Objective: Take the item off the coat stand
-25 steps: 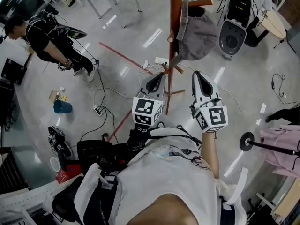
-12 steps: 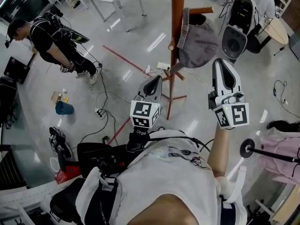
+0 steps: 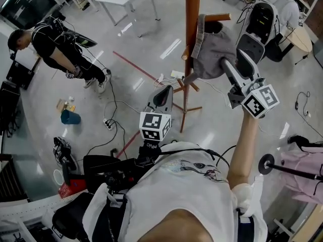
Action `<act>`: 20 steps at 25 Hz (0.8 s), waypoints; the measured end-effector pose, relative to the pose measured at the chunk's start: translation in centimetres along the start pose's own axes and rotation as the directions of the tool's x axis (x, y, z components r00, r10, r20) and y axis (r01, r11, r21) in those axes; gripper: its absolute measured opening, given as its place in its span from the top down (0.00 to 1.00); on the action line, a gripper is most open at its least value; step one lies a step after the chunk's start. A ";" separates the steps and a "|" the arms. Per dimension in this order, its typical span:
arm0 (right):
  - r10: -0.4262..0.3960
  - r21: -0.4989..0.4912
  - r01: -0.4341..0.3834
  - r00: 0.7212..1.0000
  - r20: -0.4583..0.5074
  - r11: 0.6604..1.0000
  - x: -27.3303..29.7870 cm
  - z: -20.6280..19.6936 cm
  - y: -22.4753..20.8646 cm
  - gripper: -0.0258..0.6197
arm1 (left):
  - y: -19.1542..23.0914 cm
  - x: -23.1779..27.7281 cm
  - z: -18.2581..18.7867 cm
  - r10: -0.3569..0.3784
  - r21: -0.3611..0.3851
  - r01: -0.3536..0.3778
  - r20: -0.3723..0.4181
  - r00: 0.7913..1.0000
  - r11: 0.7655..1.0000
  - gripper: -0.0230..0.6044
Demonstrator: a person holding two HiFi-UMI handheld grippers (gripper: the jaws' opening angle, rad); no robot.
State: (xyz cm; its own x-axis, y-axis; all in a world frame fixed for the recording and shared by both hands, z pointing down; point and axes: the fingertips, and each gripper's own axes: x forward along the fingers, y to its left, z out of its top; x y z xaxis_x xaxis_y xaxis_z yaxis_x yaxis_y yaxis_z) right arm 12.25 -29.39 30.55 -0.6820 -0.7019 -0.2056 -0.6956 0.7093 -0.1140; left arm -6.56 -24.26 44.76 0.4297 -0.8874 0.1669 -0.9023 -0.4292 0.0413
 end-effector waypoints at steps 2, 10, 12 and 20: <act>0.040 0.003 -0.040 0.999 -0.014 0.999 0.6 -0.1 0.1 0.56 | 0.1 0.0 0.2 0.007 -0.008 -0.007 0.008 1.000 1.000 0.96; 0.107 0.000 -0.107 0.994 -0.014 0.994 1.2 0.5 1.2 0.88 | 0.4 0.4 0.4 0.023 -0.013 -0.023 0.021 1.000 1.000 0.96; 0.093 -0.027 -0.093 0.996 0.015 0.995 0.9 1.3 1.5 0.88 | 0.5 0.4 0.0 0.022 -0.012 -0.021 0.021 1.000 1.000 0.96; 0.024 -0.093 -0.006 0.981 0.195 0.996 -1.4 7.5 1.1 0.89 | 0.3 0.6 0.2 0.007 -0.006 -0.007 0.022 1.000 1.000 0.96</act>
State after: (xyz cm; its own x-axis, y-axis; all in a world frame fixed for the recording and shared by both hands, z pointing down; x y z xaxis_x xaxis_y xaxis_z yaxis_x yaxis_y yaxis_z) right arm 14.10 -27.16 23.46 -0.6418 -0.6582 -0.3935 -0.7091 0.7047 -0.0222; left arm -6.55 -24.92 44.71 0.4242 -0.8937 0.1460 -0.9053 -0.4222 0.0461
